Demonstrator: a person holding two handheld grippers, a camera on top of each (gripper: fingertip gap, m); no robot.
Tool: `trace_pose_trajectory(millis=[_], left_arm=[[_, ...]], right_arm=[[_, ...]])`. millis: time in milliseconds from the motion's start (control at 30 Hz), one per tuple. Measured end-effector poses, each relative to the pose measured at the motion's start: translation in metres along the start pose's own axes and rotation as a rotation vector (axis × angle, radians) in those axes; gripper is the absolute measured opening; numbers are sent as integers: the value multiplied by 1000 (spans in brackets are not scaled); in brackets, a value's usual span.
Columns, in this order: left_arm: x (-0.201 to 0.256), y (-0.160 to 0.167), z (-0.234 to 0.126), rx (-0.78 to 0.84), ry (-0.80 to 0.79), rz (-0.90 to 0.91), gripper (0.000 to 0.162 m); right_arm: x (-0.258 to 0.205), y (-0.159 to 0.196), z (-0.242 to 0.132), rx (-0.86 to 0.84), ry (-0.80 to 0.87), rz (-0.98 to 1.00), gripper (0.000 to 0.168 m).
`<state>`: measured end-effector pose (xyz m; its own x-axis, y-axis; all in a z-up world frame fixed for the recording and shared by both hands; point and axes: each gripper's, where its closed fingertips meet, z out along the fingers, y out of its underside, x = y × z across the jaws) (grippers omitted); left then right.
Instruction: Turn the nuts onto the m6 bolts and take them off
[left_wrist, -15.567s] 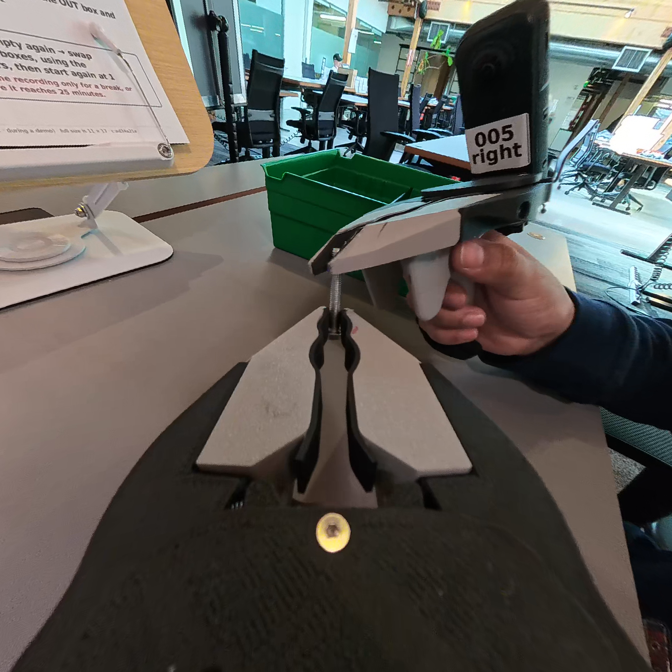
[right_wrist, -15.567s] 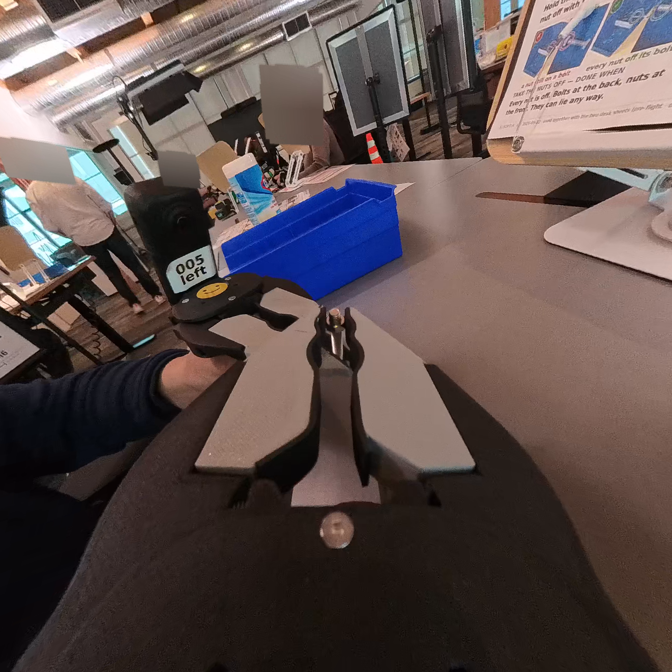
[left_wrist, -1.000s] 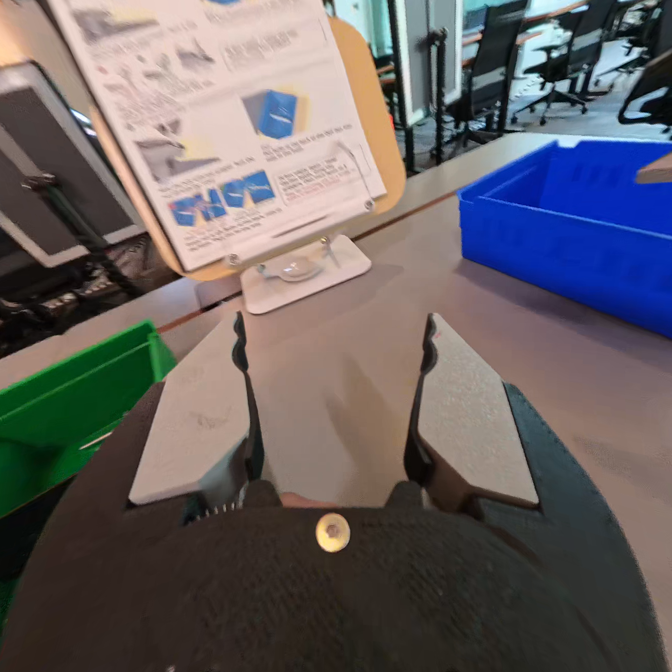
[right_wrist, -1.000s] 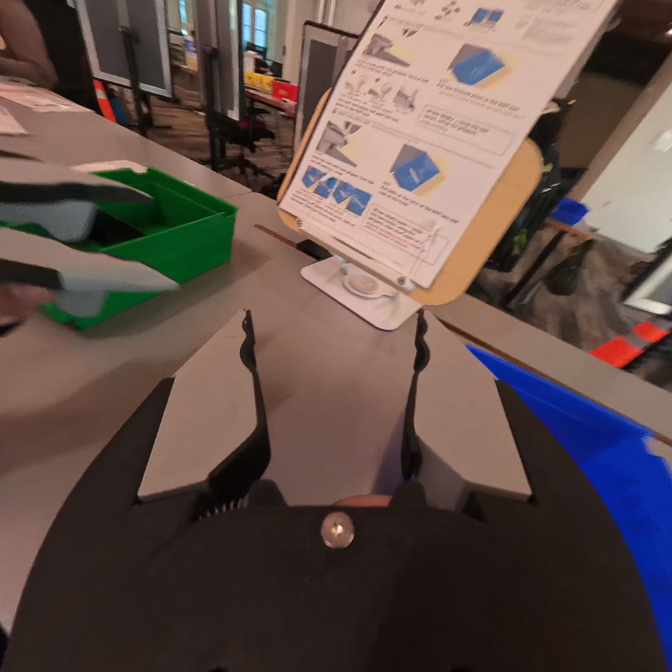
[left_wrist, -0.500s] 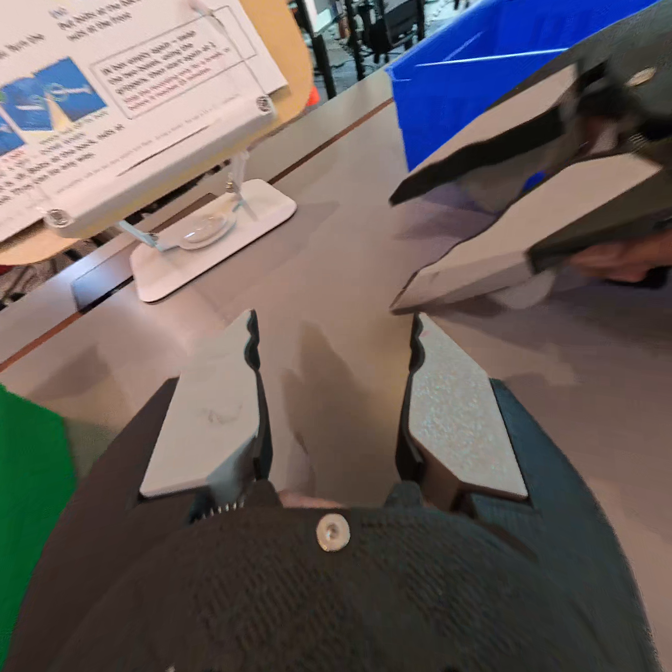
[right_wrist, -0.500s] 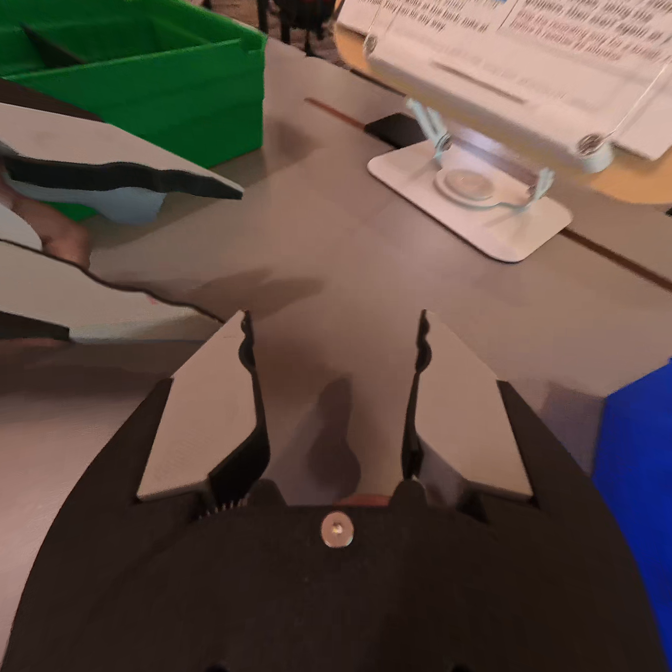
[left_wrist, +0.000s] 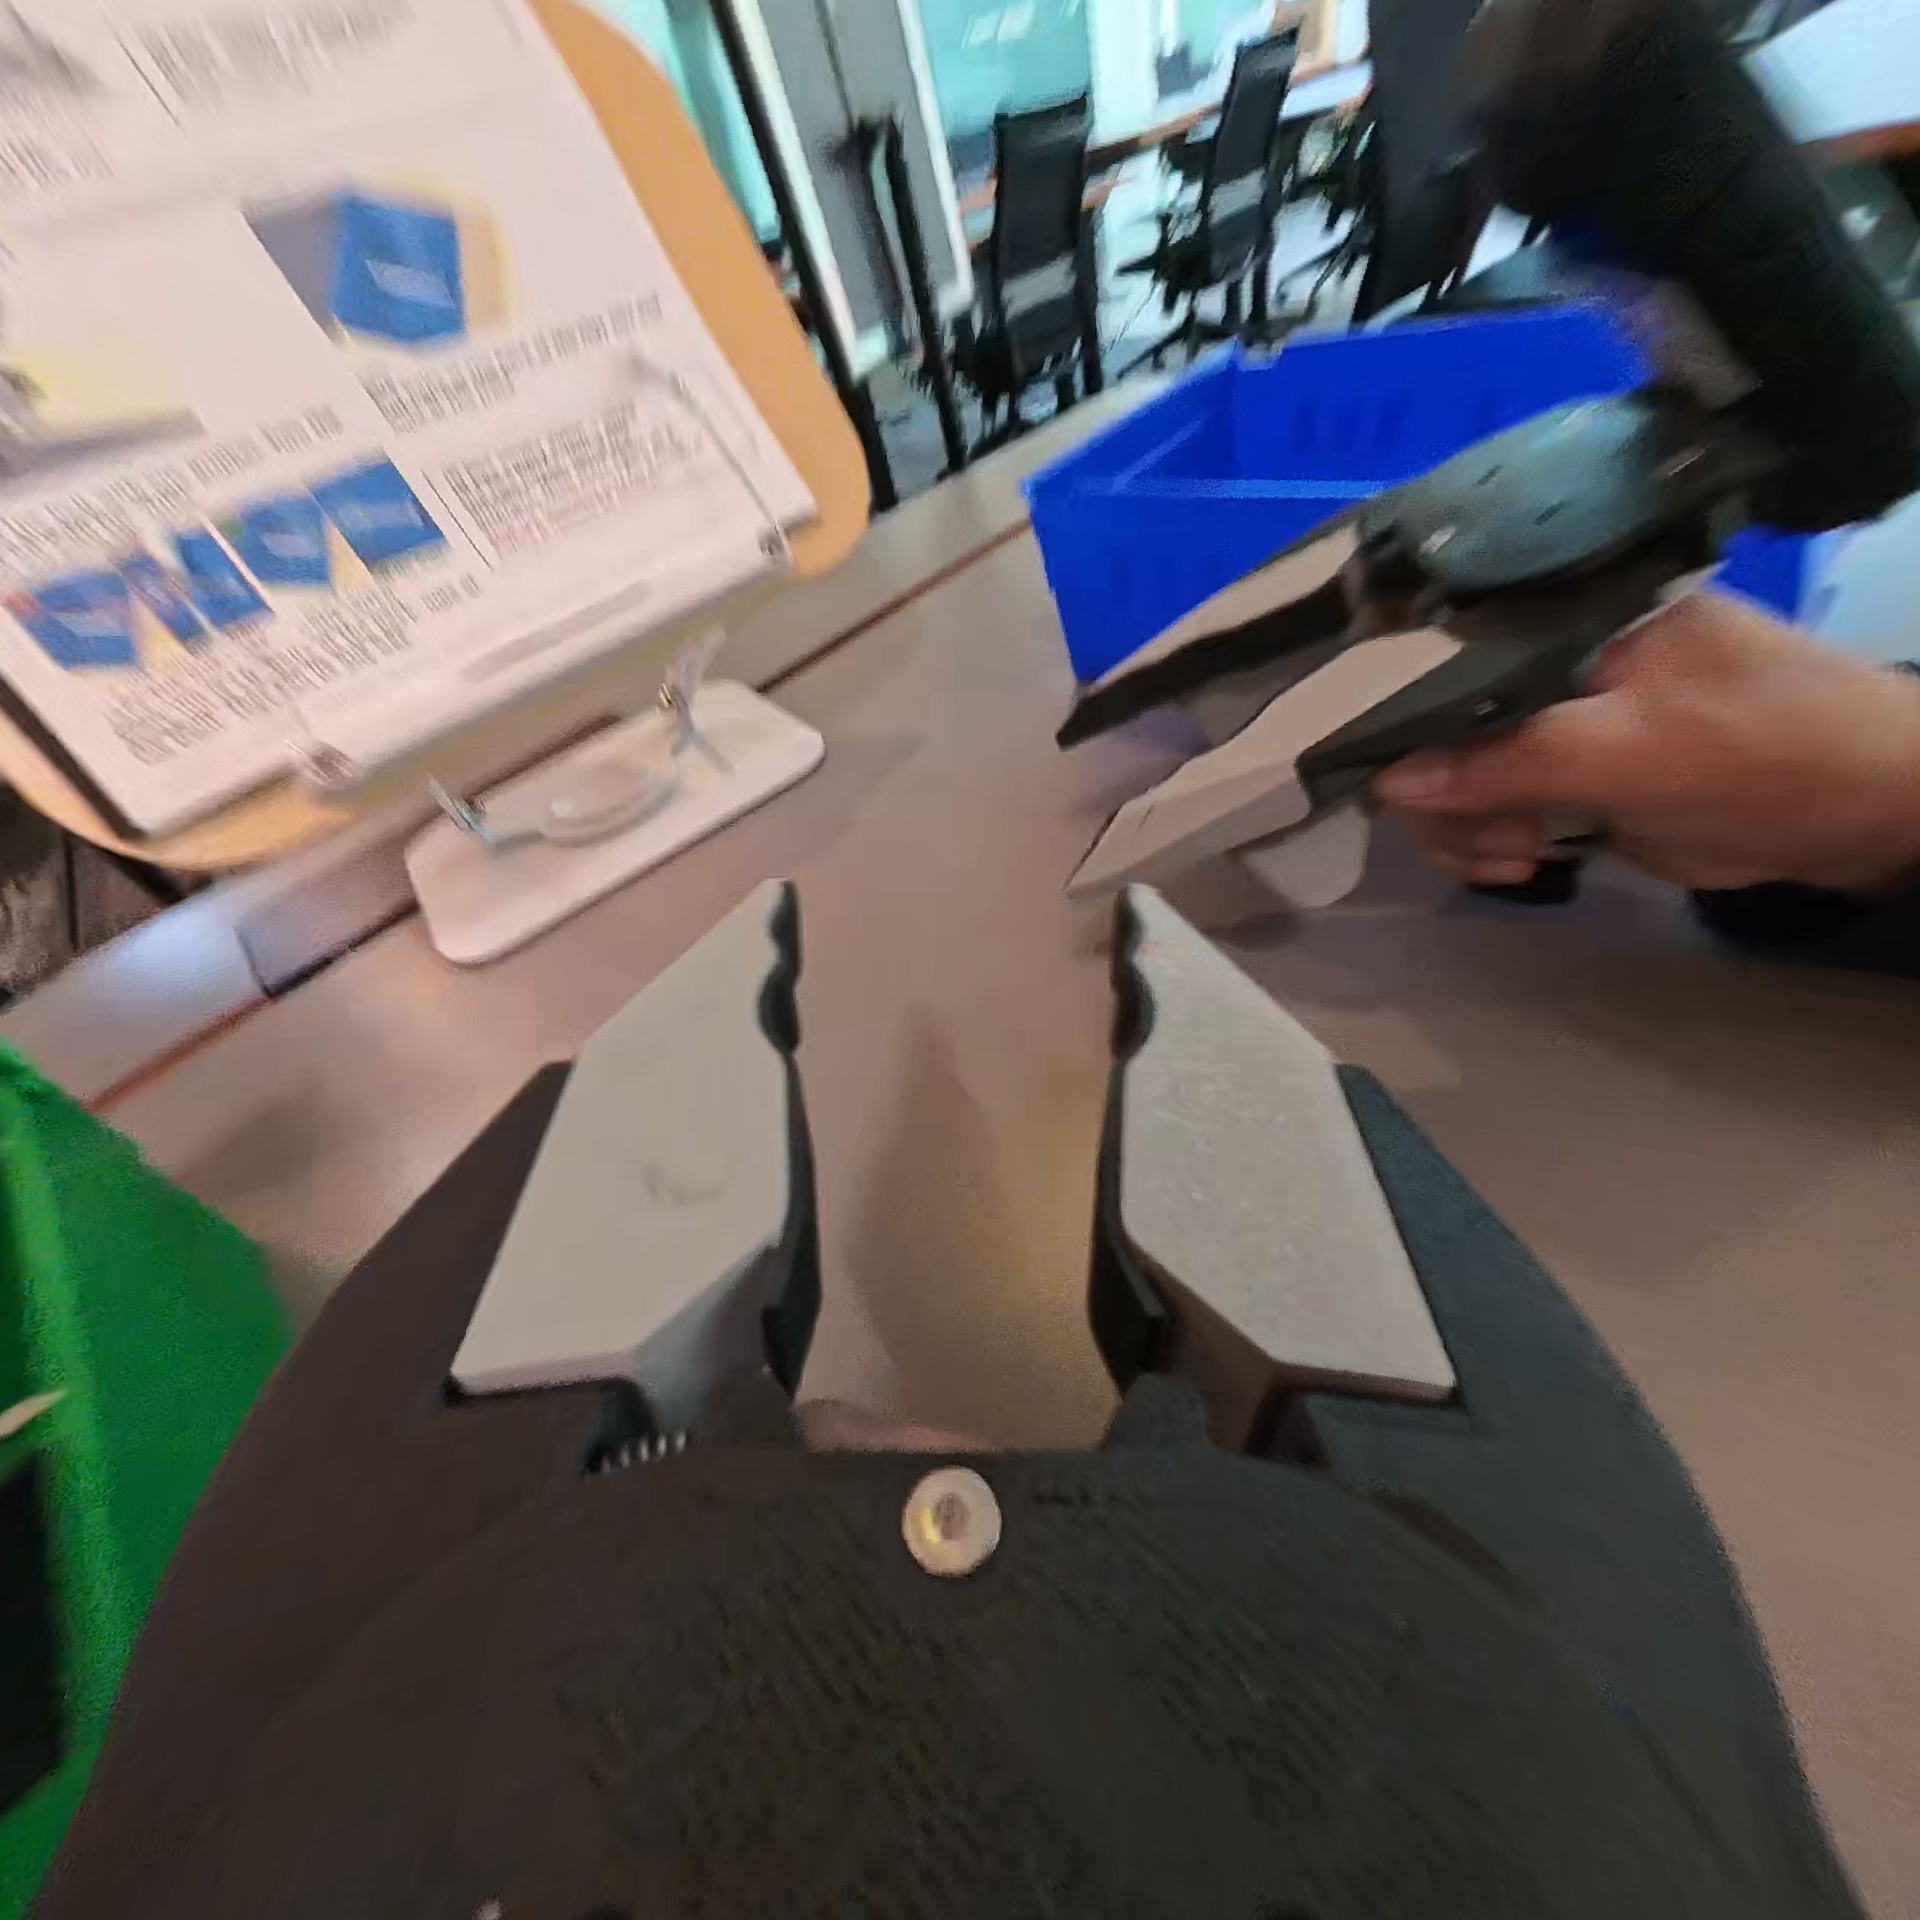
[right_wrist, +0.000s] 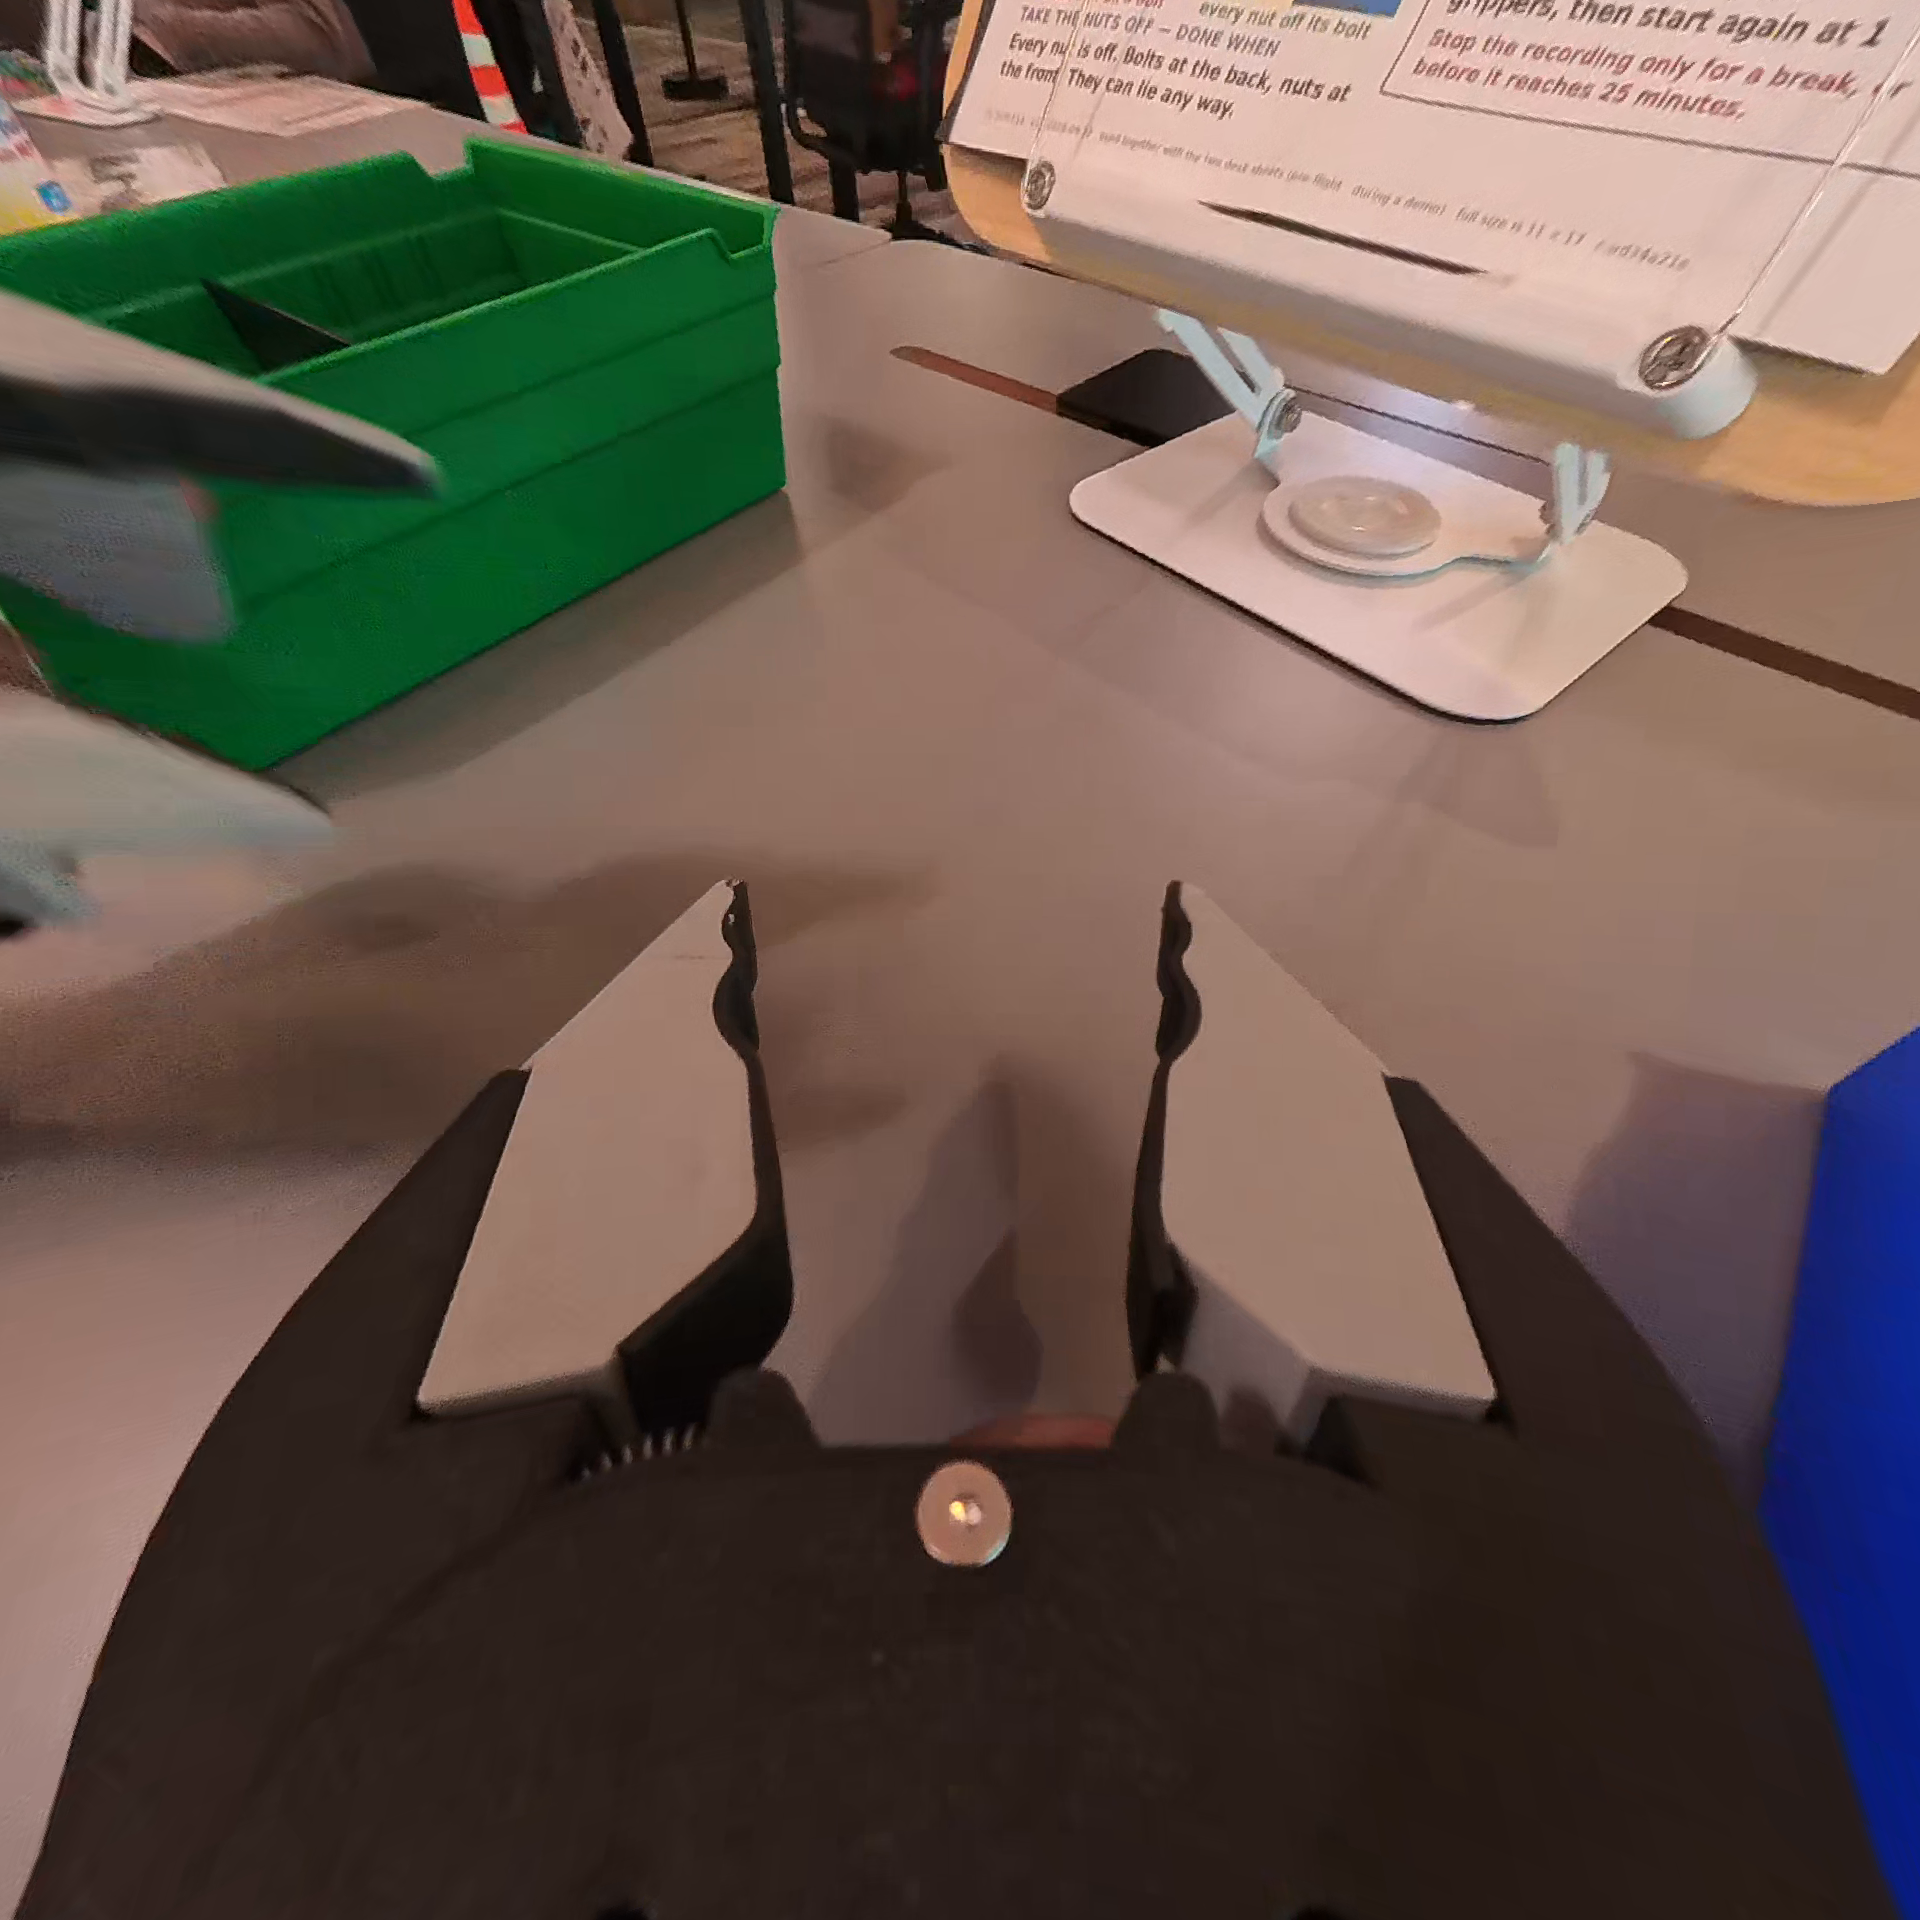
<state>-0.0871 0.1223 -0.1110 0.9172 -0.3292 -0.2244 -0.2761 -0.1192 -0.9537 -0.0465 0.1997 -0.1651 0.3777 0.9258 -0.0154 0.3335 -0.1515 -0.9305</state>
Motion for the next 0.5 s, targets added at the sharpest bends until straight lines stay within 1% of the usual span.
trace_pose_trajectory(millis=[33,67,100,167,233,333,433,500], left_arm=[[-6,-12,-19,24,17,27,48],[-14,-21,-37,17,37,57,42],[-28,-24,-54,-26,35,77,42],[-59,-15,-84,-191,48,96,47],[-95,8,-109,-381,43,110,48],[-151,52,-131,-602,-24,123,43],[-169,103,-143,-794,35,46,42],[-173,133,-150,-915,85,46,41]], right_arm=[[0,0,0,5,-4,2,76],[0,0,1,7,-10,2,75],[-1,1,1,3,-19,6,75],[-4,3,2,-4,-35,18,75],[-9,4,3,-11,-57,23,74],[-21,5,4,-22,-97,15,73],[-29,6,5,-26,-100,-39,73],[-31,6,5,-27,-90,-74,73]])
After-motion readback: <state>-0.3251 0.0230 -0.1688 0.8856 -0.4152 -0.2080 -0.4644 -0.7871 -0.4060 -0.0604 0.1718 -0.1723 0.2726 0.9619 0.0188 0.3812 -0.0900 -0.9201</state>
